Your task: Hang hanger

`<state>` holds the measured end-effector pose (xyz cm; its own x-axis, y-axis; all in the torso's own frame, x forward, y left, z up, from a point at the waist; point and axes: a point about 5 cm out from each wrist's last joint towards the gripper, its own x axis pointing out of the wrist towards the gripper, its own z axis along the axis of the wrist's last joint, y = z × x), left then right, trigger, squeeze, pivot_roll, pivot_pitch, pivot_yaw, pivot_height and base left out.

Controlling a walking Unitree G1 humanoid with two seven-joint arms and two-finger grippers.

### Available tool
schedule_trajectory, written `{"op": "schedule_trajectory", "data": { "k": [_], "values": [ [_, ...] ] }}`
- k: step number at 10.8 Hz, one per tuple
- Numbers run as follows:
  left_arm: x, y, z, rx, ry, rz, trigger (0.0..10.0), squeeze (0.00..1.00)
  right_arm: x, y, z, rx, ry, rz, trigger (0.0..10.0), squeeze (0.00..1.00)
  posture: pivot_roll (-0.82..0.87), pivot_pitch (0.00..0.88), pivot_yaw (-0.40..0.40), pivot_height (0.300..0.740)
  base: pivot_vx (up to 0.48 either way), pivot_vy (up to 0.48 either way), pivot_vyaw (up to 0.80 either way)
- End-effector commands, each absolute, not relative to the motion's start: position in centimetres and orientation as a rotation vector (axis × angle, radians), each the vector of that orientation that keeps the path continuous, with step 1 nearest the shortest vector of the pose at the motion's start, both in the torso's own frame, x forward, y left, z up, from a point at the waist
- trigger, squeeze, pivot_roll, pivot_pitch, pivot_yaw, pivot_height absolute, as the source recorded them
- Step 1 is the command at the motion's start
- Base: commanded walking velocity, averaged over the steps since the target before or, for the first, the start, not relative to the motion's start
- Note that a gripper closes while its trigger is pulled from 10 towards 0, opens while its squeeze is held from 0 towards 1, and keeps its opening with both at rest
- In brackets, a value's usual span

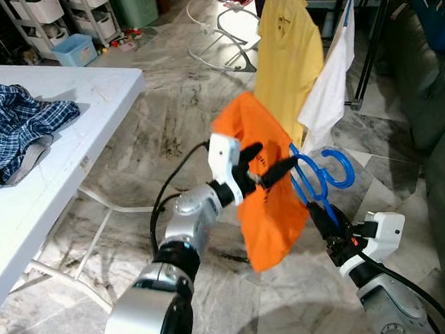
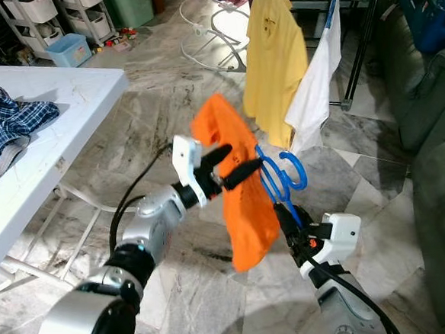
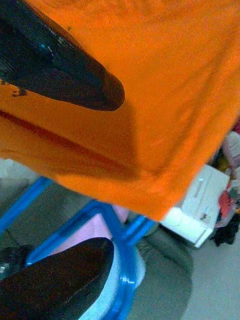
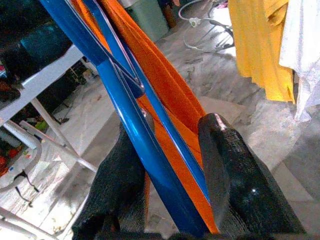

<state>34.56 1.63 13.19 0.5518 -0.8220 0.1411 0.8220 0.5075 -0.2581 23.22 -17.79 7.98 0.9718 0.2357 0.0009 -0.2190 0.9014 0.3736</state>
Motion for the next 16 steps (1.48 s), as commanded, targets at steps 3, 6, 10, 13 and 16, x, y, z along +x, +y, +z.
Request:
{"op": "schedule_trajectory", "data": {
  "k": [3,6,10,13,16],
  "values": [
    [32.7,-1.8,12.5,-0.368,0.013,-1.056,10.0,0.0,23.4,-16.7,10.0,0.401,-0.024,0.32,0.0,0.0,-0.1,0.102,0.042,0.74,0.0,0.0,0.0],
    [32.9,-2.0,12.8,-0.345,0.001,-1.035,3.1,0.0,23.1,-16.5,10.8,0.404,-0.034,0.353,0.0,0.0,-0.11,0.096,0.045,0.74,0.0,0.0,0.0],
    [33.3,-1.6,13.1,-0.285,-0.031,-1.006,1.4,0.0,22.8,-16.6,11.3,0.4,-0.03,0.37,0.0,0.0,-0.11,0.086,0.051,0.74,0.0,0.0,0.0],
    [33.6,-1.1,13.5,-0.184,-0.068,-1.036,10.0,0.0,22.9,-17.3,11.4,0.373,-0.033,0.357,0.0,0.0,-0.1,0.088,0.048,0.74,0.0,0.0,0.0],
    [33.9,-0.8,14.0,-0.105,-0.103,-1.065,0.0,0.0,23.3,-18.4,11.9,0.346,-0.059,0.334,0.0,0.0,-0.1,0.089,0.049,0.74,0.0,0.0,0.0]
  ]
}}
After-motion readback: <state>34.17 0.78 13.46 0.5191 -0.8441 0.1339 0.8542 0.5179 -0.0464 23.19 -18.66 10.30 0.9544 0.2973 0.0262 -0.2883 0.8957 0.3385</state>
